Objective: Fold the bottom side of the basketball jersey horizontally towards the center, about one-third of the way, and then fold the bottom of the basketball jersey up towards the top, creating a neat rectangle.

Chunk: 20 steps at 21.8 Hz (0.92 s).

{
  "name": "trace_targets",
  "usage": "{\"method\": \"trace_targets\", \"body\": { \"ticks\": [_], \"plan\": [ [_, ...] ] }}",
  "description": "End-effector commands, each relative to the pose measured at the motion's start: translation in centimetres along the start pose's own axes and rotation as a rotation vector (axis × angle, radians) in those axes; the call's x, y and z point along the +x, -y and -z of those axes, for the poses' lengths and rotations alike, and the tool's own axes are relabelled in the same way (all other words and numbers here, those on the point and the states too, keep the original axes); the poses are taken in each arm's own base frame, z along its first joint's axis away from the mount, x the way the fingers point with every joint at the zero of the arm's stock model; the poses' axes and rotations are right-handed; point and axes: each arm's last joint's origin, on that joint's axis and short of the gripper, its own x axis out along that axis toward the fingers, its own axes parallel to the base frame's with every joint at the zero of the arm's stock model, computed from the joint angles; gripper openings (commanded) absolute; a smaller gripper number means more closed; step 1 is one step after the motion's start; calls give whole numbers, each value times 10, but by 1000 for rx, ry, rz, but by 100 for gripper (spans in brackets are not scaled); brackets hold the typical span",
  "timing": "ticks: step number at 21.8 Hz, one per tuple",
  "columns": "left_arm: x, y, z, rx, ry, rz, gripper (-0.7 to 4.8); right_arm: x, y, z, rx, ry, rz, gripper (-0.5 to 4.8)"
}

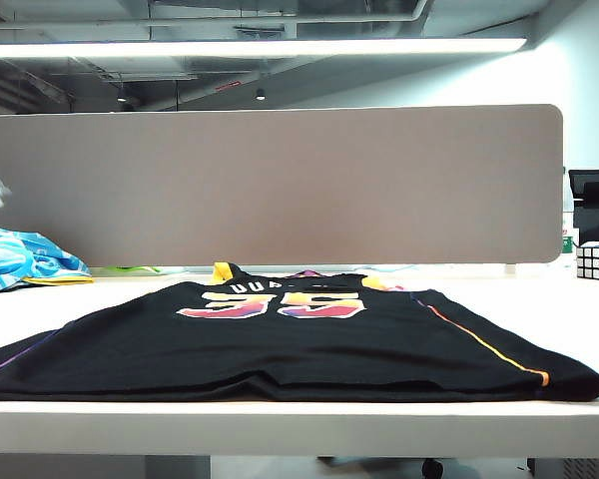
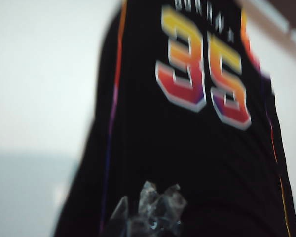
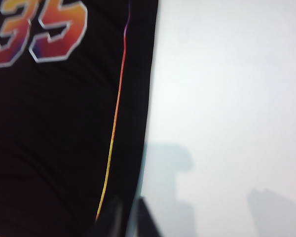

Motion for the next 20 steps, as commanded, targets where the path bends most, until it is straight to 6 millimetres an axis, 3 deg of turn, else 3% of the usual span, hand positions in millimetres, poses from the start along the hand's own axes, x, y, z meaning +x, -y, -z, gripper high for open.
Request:
{"method": "trace_targets", "body": {
  "ticks": [1, 6, 7, 11, 16, 20],
  "plan": [
    [15, -12, -12, -32, -150, 19, 6, 16, 2, -9, 10, -112, -20, 133],
    [41, -29, -14, -24, -368, -23, 194, 47, 10, -3, 79, -291, -99, 192],
    [46, -34, -11, -35, -413, -31, 194, 56, 13, 1, 103, -345, -102, 220],
    [50, -41, -3, -32, -485, -84, 194, 70, 19, 11, 135, -443, -97, 230],
    [48, -42, 4, -2, -550, -157, 196, 78, 23, 18, 141, -515, -88, 244],
    [48, -40, 7, -7, -580, -158, 230, 80, 22, 22, 154, -536, -128, 245]
  ]
}}
